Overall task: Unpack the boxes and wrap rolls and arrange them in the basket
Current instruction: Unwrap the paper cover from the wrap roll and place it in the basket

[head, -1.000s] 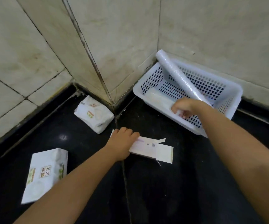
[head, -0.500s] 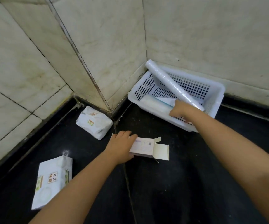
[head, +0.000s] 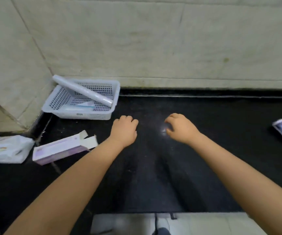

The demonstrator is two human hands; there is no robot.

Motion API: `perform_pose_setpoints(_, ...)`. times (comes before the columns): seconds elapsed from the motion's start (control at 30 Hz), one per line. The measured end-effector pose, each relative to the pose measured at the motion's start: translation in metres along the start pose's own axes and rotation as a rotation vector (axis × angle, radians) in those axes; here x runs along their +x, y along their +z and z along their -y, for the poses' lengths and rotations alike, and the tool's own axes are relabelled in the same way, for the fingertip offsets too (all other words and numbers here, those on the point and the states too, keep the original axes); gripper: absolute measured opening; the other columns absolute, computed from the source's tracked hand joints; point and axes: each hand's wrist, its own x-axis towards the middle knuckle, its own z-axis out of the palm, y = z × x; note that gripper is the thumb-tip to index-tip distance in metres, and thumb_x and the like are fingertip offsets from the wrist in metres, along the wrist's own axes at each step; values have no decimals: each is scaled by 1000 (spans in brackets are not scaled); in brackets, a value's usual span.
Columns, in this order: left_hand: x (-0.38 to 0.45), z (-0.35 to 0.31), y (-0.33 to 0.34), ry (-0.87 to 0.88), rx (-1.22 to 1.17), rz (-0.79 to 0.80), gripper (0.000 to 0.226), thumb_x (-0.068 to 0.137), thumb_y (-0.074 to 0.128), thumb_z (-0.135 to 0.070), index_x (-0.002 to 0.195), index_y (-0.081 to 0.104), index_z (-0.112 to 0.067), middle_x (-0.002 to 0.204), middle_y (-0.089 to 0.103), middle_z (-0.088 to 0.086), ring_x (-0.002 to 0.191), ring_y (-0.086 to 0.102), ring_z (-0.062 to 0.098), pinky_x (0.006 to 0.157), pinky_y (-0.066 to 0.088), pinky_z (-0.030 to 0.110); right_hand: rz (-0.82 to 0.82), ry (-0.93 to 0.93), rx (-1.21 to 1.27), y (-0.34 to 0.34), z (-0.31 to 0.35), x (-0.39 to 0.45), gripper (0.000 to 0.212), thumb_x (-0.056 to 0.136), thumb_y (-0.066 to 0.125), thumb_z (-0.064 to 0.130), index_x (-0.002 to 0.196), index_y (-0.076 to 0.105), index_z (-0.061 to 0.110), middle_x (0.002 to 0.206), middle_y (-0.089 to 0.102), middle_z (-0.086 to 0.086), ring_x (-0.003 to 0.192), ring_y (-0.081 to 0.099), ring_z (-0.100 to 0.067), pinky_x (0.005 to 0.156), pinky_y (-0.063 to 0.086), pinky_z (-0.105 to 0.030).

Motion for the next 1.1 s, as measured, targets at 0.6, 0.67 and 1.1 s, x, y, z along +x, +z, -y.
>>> perform_pose_setpoints(0.6,142,-486,-3,430,62,72,47,92,49,-24,135,36,-13,136,44,10,127,38,28,100,39,40,-73,793,44,-52,-470,-260,51,86,55,29,132,44,10,130,51,-15,122,47,-31,98,44,-38)
perform_pose_setpoints(0.67,152,-517,3,450,80,101,46,92,49,-24,134,36,-13,135,44,10,126,38,27,100,38,39,-7,819,62,-46,-495,-262,61,84,57,36,137,37,13,134,48,-12,125,44,-30,99,43,-38)
perform_pose_setpoints(1.1,240,-600,57,663,83,131,60,87,51,-13,142,28,-16,150,26,11,138,25,26,110,28,38,178,782,204,9,-545,-236,71,77,60,28,138,26,13,127,46,-11,113,50,-28,91,46,-33)
